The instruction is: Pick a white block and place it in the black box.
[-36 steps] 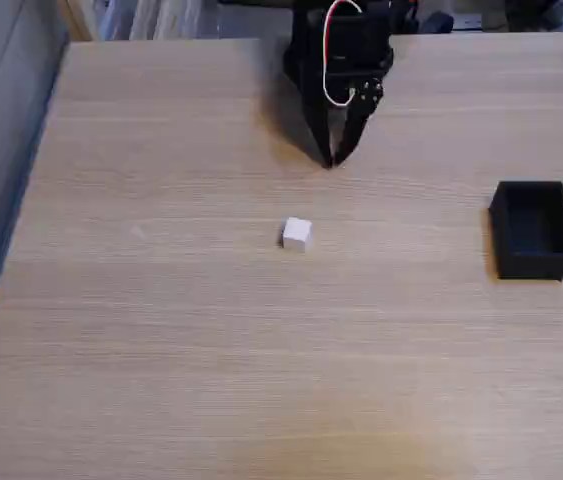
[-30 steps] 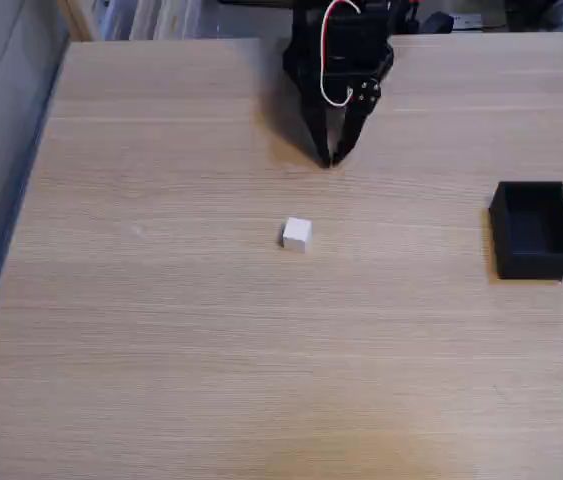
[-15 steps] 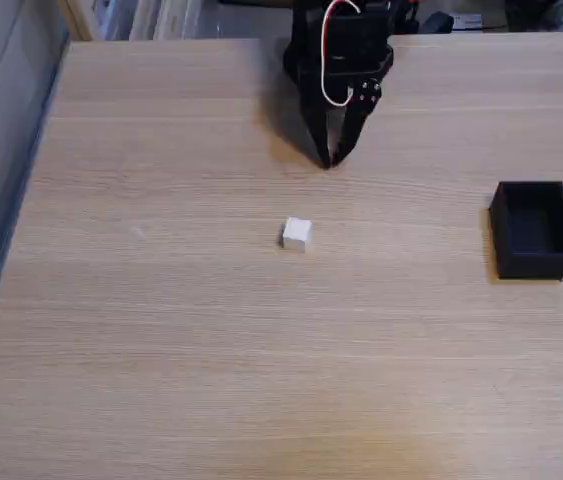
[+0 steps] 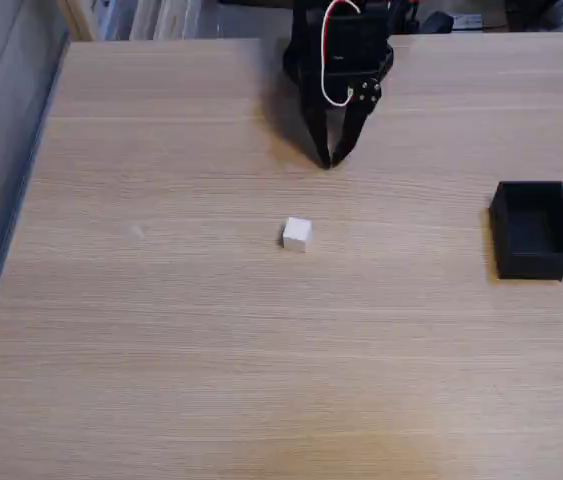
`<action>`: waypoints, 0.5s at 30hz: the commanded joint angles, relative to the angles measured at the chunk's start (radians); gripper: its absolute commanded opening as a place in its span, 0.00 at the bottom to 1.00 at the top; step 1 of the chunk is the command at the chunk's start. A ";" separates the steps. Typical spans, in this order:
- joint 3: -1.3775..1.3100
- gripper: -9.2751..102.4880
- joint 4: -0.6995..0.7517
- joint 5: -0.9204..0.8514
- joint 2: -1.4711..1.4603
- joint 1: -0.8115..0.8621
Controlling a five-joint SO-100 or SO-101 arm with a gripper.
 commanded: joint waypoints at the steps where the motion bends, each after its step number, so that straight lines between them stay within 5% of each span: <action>1: 0.015 0.08 0.006 0.012 0.006 -0.002; 15: 0.009 0.08 -0.003 -0.054 0.006 0.006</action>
